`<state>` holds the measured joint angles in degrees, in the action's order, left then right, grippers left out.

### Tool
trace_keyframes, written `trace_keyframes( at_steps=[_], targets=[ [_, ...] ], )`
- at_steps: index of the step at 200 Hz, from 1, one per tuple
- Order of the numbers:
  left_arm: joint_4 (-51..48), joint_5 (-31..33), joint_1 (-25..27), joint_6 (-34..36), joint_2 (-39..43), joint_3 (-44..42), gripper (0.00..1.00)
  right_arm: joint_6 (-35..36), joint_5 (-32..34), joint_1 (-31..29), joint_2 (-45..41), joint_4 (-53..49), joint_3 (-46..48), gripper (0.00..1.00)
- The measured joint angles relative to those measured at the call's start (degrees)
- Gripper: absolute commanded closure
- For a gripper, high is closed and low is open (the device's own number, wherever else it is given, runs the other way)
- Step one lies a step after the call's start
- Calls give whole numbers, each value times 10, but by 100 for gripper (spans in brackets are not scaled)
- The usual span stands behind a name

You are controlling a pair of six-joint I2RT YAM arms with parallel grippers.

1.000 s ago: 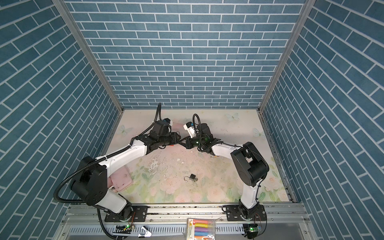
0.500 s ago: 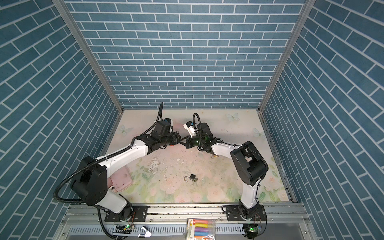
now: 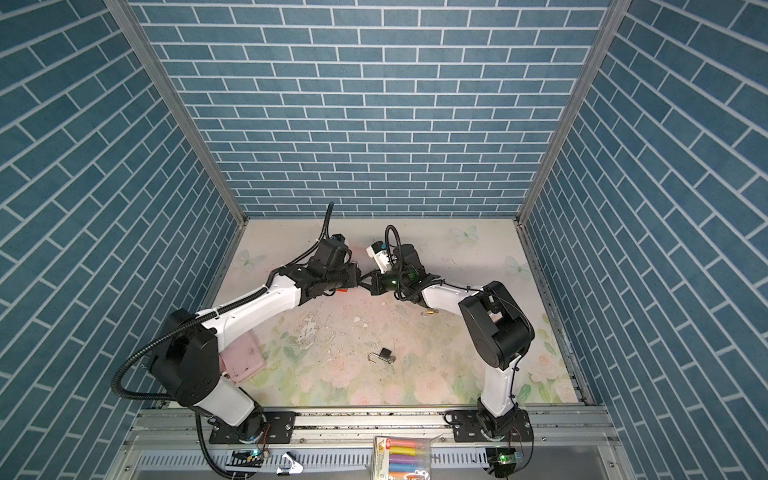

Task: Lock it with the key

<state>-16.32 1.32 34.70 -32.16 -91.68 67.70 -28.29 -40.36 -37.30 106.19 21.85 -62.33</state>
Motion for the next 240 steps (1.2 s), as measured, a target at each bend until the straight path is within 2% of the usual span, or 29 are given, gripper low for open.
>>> trace_keyframes(
  at_steps=[18, 47, 79, 100, 141, 192, 218, 240],
  targets=[
    [1, -20, -12, -10, -2, 1, 100, -3, 2, -1, 0, 14, 9, 100],
    [8, -99, -59, -48, -7, -2, 100, -6, 16, -11, 0, 56, 40, 100],
    [51, -77, -158, -70, -10, 14, 100, -6, 7, -48, -1, 41, 110, 100],
    [57, -56, -185, -70, -11, 40, 100, -6, 5, -62, -1, 24, 128, 100],
    [42, -34, -153, -41, 1, 36, 100, -7, 9, -41, -25, 23, 128, 100],
    [-44, -24, -71, -20, 82, -111, 100, -15, 13, -20, -28, 19, 117, 100],
    [-81, -23, -34, -18, 90, -159, 100, -15, 12, -19, -16, 15, 96, 100],
    [-90, -30, -22, -19, 88, -188, 100, -15, 11, -19, -11, 12, 92, 100]
  ],
)
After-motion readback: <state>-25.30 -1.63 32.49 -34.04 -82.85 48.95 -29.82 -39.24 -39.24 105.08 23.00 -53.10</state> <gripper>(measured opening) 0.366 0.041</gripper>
